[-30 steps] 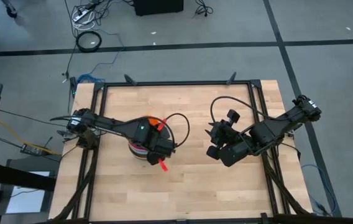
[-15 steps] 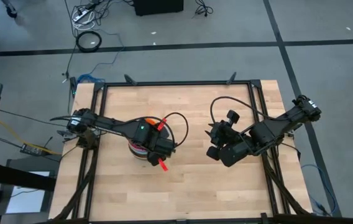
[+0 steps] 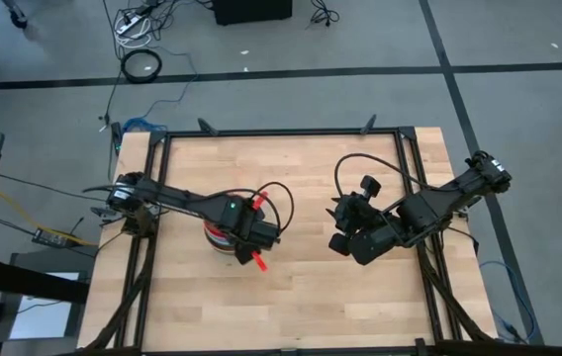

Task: Nest bowls inside each other
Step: Stack the light orange bowl on top of the light pink bowl

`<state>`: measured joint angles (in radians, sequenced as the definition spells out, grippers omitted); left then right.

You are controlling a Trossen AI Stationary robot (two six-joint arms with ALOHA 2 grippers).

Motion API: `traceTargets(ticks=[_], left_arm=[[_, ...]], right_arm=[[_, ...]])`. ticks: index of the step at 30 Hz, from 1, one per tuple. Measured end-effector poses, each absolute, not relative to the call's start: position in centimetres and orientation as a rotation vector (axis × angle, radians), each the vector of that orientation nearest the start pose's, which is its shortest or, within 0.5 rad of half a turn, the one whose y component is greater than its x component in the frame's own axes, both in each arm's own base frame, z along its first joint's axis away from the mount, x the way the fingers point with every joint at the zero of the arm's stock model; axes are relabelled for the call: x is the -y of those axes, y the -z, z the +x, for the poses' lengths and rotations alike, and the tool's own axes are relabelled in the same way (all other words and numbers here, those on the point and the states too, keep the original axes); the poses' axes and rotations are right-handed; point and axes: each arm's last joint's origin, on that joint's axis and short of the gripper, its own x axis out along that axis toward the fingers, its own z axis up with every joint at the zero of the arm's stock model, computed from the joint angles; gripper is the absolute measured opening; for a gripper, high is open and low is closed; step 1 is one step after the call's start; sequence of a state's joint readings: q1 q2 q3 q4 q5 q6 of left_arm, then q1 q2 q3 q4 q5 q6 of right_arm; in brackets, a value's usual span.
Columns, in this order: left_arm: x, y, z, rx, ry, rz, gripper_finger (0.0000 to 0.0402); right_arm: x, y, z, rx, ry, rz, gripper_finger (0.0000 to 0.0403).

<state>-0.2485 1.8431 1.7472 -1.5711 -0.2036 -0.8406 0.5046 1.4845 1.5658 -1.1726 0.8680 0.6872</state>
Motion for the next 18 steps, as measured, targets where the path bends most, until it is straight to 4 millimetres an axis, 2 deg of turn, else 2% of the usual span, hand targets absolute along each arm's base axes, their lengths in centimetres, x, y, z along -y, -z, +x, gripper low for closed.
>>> traceTargets(ticks=[5,12,18], left_arm=[[7.5,-29.6,32.2,-1.484,-0.649,-0.238,0.0028],[7.5,-30.8,32.5,-1.435,-0.625,-0.238,0.0006],[7.5,-31.3,32.7,-1.411,-0.619,-0.240,0.0029]], right_arm=[[-11.4,-37.0,25.3,-0.674,0.580,-0.054,0.0116],[-11.5,-37.0,25.3,-0.669,0.576,-0.056,0.0117],[-11.5,-37.0,25.3,-0.668,0.576,-0.056,0.0117]])
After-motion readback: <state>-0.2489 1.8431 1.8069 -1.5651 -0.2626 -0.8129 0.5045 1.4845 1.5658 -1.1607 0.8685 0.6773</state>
